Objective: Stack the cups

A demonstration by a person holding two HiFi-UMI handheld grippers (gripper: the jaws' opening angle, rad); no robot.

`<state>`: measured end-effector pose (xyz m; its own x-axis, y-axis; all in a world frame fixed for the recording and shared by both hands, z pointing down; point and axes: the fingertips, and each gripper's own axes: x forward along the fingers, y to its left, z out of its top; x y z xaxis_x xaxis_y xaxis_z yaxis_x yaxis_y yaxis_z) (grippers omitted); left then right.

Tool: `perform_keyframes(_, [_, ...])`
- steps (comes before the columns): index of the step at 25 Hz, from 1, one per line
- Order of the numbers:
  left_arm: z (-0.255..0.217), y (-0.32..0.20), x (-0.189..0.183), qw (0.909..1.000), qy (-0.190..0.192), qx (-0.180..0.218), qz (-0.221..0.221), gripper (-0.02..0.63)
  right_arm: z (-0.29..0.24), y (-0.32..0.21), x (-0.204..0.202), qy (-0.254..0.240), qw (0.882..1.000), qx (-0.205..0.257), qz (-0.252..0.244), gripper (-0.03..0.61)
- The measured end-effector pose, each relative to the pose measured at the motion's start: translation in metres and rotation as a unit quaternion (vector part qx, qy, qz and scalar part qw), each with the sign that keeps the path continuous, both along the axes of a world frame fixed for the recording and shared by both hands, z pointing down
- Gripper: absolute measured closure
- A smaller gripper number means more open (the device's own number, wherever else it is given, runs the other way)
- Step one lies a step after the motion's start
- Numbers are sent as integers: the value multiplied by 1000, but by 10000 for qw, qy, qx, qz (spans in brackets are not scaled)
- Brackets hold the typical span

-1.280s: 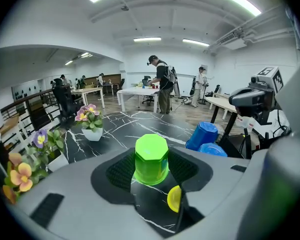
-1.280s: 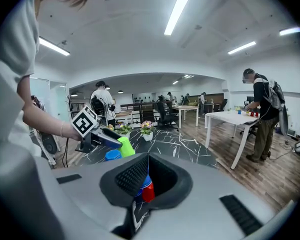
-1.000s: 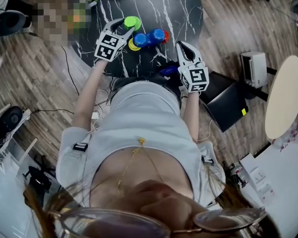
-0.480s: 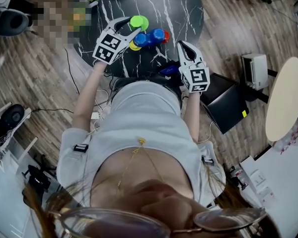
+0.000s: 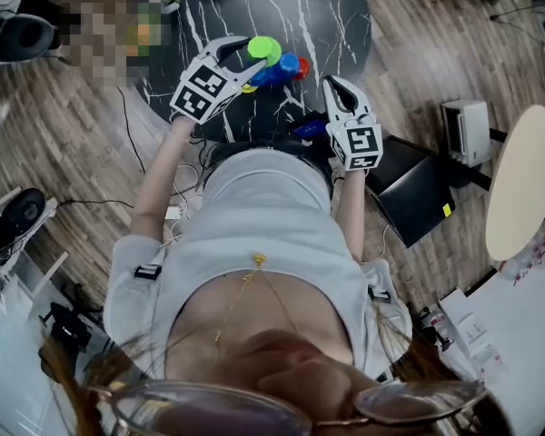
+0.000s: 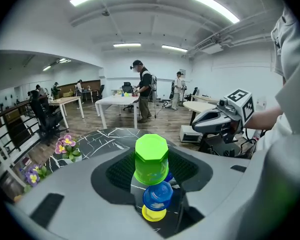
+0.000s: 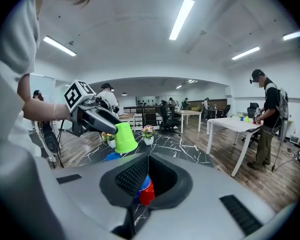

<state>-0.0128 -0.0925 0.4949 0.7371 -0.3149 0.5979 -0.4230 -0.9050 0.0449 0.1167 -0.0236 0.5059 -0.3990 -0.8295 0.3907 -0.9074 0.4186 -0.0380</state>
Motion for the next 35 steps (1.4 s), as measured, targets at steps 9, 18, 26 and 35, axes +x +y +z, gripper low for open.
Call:
perform_keyframes(9, [9,22,13,9980,-412,98,473,393,1,4,1,-6,10000,-12,5,558])
perform_keyframes(18, [21,27,16,9966,-551,68,611,393,4,8,1,23,10000,-47,21,558])
perform_keyframes(26, [25,27,20,9975,-441,33,551,391,8,10,0,71,9999,-100,-1,558])
perform_keyframes(35, [24,25,19,9982,-279,66,530,366,7,8,-3,71,9999,-78,-54,558])
